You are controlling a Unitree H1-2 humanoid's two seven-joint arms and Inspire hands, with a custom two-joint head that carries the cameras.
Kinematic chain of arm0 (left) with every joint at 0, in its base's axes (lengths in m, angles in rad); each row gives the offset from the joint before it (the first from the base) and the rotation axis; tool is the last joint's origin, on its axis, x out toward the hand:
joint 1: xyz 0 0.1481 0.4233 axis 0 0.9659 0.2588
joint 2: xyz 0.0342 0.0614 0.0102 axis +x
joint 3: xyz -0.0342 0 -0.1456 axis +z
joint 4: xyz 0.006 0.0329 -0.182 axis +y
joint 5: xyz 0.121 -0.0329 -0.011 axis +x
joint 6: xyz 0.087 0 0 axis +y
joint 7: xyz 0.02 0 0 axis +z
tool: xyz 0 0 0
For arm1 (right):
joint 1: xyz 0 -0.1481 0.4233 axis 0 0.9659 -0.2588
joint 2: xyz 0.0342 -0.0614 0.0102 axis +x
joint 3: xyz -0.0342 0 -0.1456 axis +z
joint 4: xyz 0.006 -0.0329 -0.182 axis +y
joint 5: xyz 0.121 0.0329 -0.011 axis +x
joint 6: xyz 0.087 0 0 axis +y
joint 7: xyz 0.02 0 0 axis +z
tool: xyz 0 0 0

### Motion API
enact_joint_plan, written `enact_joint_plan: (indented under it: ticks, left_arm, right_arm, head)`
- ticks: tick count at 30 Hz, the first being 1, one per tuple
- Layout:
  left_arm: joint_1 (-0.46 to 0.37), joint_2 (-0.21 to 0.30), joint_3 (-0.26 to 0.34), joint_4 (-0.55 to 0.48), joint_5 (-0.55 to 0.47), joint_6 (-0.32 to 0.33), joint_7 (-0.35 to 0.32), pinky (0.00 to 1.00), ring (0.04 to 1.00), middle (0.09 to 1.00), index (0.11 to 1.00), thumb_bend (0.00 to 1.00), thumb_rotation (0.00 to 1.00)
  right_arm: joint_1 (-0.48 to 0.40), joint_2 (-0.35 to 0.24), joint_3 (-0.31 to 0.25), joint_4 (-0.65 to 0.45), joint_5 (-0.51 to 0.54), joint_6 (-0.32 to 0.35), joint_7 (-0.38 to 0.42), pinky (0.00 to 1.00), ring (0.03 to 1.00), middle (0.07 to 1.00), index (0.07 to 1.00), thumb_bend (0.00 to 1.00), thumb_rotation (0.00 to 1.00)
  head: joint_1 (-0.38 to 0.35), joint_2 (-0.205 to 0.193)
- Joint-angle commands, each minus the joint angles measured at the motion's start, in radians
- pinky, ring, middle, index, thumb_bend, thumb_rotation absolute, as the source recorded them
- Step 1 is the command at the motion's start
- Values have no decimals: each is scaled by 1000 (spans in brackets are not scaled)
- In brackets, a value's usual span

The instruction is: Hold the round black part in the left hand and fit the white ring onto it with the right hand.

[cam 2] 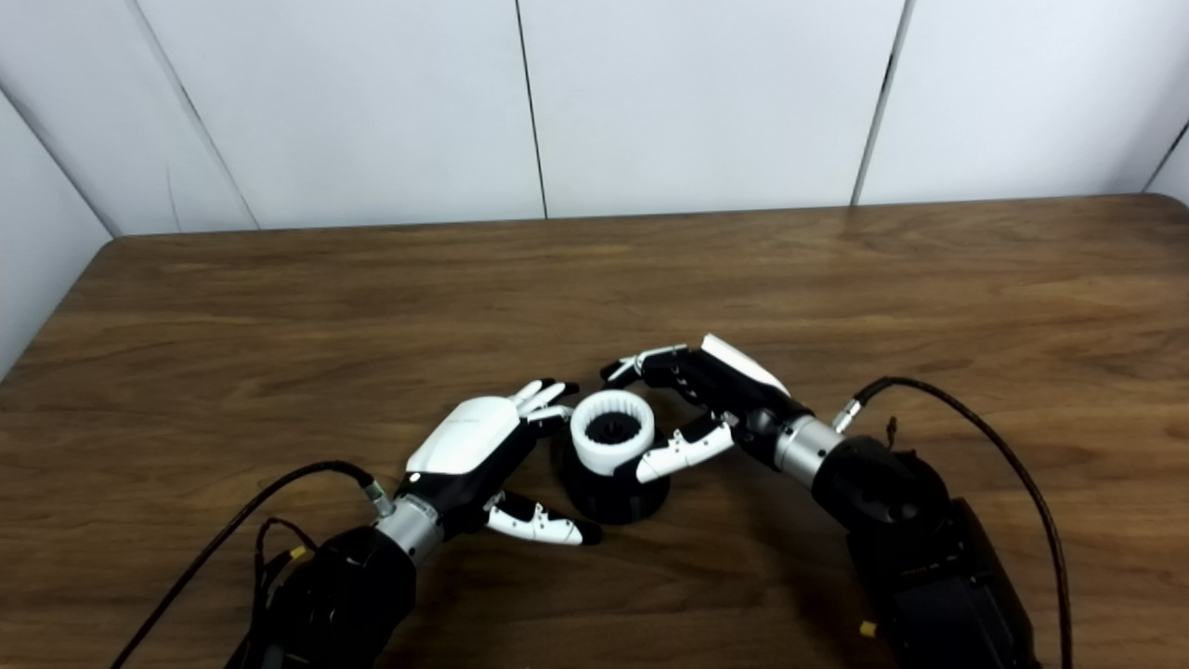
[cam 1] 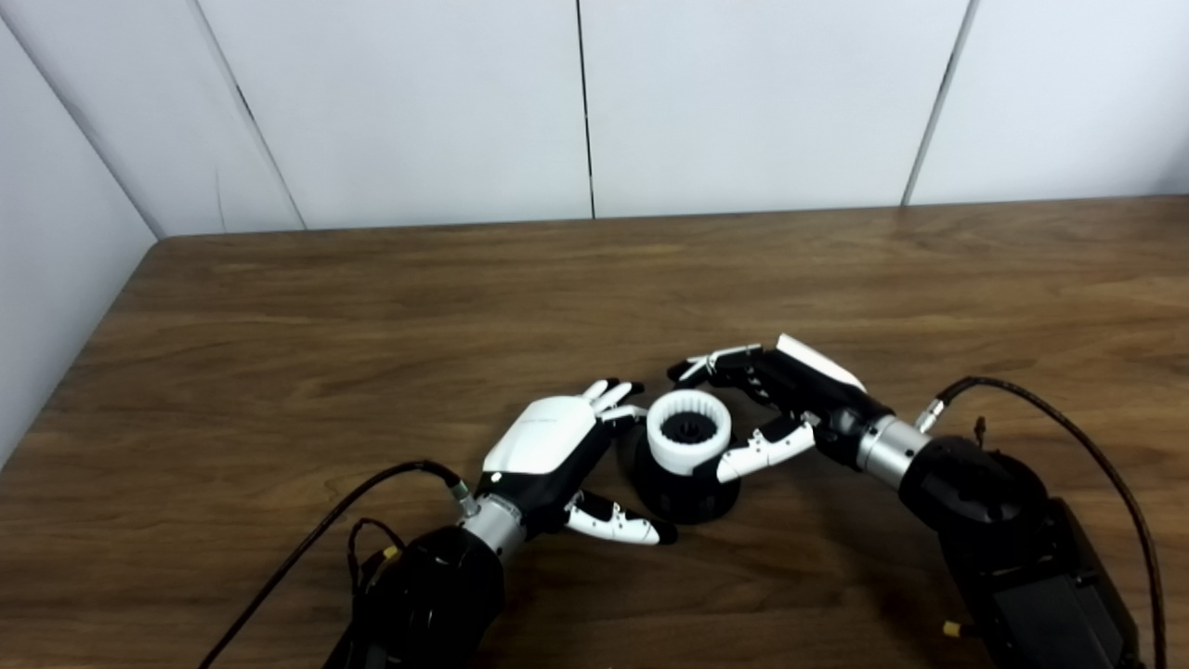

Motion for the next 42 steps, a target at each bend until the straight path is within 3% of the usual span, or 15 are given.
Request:
enact_joint_plan:
  ticks: [1, 6, 16, 20, 21, 22, 24, 35, 42]
  left_arm:
    - [-10, 10, 0, -5, -6, -3, -11, 931, 1000, 977, 779, 924, 451]
    - [-13, 8, -1, 2, -3, -12, 0, 917, 1000, 974, 776, 921, 465]
    - [-16, 8, 2, 1, -7, -3, -8, 911, 1000, 977, 782, 915, 464]
    - [-17, 6, 3, 2, -5, -6, -2, 902, 1000, 974, 776, 925, 472]
    - [-18, 6, 3, 2, -4, -6, -3, 907, 1000, 974, 777, 927, 474]
    - [-18, 6, 2, 2, -3, -4, -4, 910, 1000, 974, 777, 928, 476]
    - [-18, 6, 2, -1, -1, -2, -7, 914, 1000, 974, 780, 926, 472]
    - [-18, 4, 6, -1, -7, 7, -13, 912, 1000, 971, 788, 918, 473]
    - [-20, 2, 8, 4, -8, 8, -11, 901, 1000, 967, 797, 916, 474]
  right_arm:
    - [-37, 4, -12, -15, 16, -26, -27, 941, 901, 832, 492, 523, 158]
    - [-41, -10, 16, -21, -24, -55, -40, 876, 875, 826, 492, 523, 159]
    - [-24, -20, 56, -6, -82, -123, -67, 867, 868, 820, 492, 523, 157]
    - [-22, -32, 74, 0, -113, -153, -73, 807, 848, 821, 495, 522, 158]
    - [-23, -36, 81, -3, -123, -146, -69, 783, 843, 822, 587, 733, 225]
    - [-25, -41, 88, -9, -133, -134, -63, 780, 847, 830, 649, 858, 286]
    - [-30, -49, 102, -15, -147, -113, -48, 797, 865, 846, 717, 966, 344]
    - [-41, -60, 128, 1, -123, -90, -17, 871, 926, 911, 876, 1000, 402]
    - [-45, -54, 111, 18, -89, -116, -25, 906, 946, 942, 937, 1000, 516]
  head:
    - [1, 1]
    - [3, 1]
    - [2, 4]
    - [3, 4]
    - [3, 4]
    - [3, 4]
    - [3, 4]
    - [6, 1]
    - [7, -3]
